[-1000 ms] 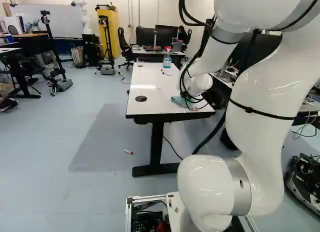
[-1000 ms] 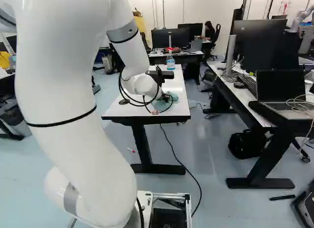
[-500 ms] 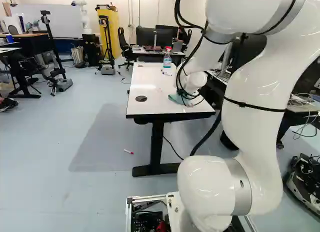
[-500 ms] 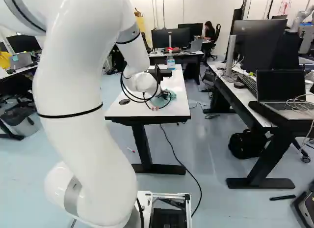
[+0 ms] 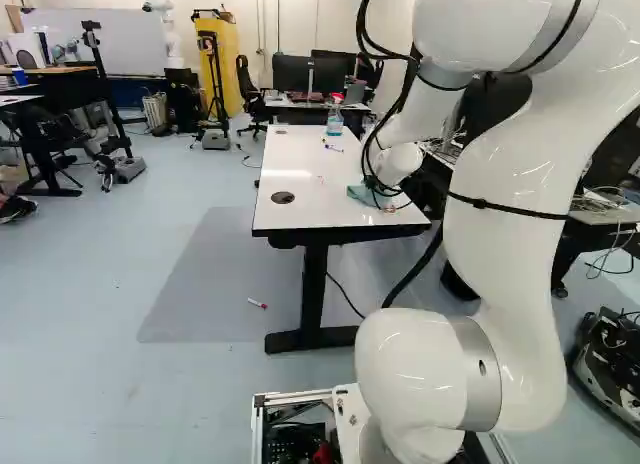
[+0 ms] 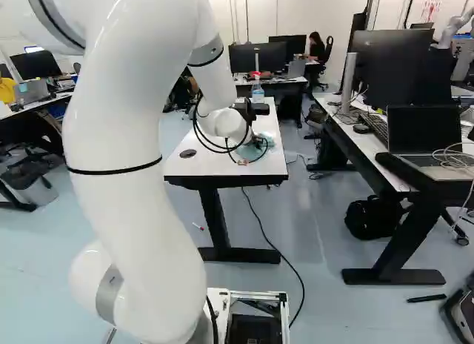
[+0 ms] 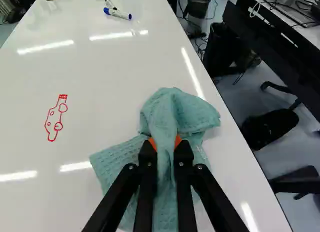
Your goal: Clean the table with the green towel
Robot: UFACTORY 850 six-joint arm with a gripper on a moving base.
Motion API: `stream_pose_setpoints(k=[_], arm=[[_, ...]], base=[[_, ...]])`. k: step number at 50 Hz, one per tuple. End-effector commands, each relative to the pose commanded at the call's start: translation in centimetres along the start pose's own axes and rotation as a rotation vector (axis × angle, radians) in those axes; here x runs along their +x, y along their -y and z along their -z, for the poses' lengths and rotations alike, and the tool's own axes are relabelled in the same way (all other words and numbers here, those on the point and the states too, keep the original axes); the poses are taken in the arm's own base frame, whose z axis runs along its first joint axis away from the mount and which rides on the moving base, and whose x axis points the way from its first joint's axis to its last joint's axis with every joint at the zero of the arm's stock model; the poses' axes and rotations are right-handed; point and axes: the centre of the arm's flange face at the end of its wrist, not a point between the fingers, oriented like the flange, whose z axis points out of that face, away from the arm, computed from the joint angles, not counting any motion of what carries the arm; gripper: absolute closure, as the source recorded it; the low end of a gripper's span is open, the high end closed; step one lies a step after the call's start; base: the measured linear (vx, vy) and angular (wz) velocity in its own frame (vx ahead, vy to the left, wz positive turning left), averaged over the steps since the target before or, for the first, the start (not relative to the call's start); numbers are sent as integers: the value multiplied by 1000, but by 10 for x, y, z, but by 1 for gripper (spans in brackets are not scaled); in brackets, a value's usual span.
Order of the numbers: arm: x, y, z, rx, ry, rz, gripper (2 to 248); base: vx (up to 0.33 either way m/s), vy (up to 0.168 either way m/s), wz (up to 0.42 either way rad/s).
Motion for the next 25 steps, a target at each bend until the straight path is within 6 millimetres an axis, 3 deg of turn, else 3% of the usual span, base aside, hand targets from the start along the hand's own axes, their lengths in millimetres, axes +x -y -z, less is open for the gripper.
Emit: stream_pose_setpoints(k=[9,25], arm=[[-5,-11,6,-16,4,-14,206],[-23,-12,29,-18,16,-15,206]], base=[[0,0,0],[0,0,0]])
